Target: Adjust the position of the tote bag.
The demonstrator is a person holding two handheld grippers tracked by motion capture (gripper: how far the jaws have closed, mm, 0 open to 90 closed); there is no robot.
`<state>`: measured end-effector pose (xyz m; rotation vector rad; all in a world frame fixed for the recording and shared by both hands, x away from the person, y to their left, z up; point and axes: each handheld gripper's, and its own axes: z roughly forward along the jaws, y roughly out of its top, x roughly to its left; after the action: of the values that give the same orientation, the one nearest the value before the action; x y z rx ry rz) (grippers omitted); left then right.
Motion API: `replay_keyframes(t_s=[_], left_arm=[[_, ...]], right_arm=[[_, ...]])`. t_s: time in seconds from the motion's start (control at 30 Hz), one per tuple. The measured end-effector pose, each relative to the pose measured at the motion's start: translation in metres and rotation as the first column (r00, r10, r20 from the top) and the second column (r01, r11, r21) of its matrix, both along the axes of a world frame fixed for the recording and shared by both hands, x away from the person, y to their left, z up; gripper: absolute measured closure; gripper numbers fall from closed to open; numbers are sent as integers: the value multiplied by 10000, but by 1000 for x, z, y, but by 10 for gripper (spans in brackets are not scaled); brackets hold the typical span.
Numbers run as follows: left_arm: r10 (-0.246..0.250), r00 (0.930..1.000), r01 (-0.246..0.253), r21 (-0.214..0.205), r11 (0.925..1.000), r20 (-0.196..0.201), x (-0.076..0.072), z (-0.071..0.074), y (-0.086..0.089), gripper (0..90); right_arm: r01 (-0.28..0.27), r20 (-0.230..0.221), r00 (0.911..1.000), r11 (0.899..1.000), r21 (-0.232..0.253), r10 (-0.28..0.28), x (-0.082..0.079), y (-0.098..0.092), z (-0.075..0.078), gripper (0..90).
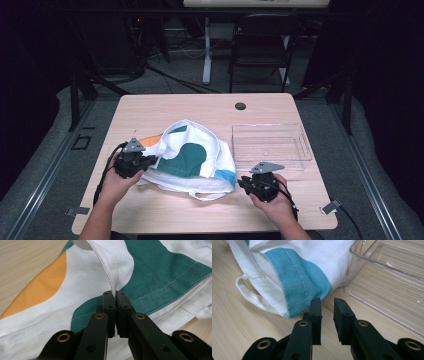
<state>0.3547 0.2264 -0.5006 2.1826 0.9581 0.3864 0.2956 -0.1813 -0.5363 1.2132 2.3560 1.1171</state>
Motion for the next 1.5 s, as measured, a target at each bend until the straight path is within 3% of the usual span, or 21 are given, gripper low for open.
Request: replay_keyframes(t_s=[0.67,0.87,1.5], left_arm=[[13,9993,8,-584,9983,363,8,17,4,880],[17,9984,24,-721,9974,564,15,25,4,881],[159,9966,-84,-915,9958,811,28,35,4,881]], right_arm=[[-132,140,9998,9999,-7,132,-4,7,25,762],[-206,315,9993,9997,-138,210,1,14,40,762],[-563,754,9954,9974,-453,596,13,48,66,754]])
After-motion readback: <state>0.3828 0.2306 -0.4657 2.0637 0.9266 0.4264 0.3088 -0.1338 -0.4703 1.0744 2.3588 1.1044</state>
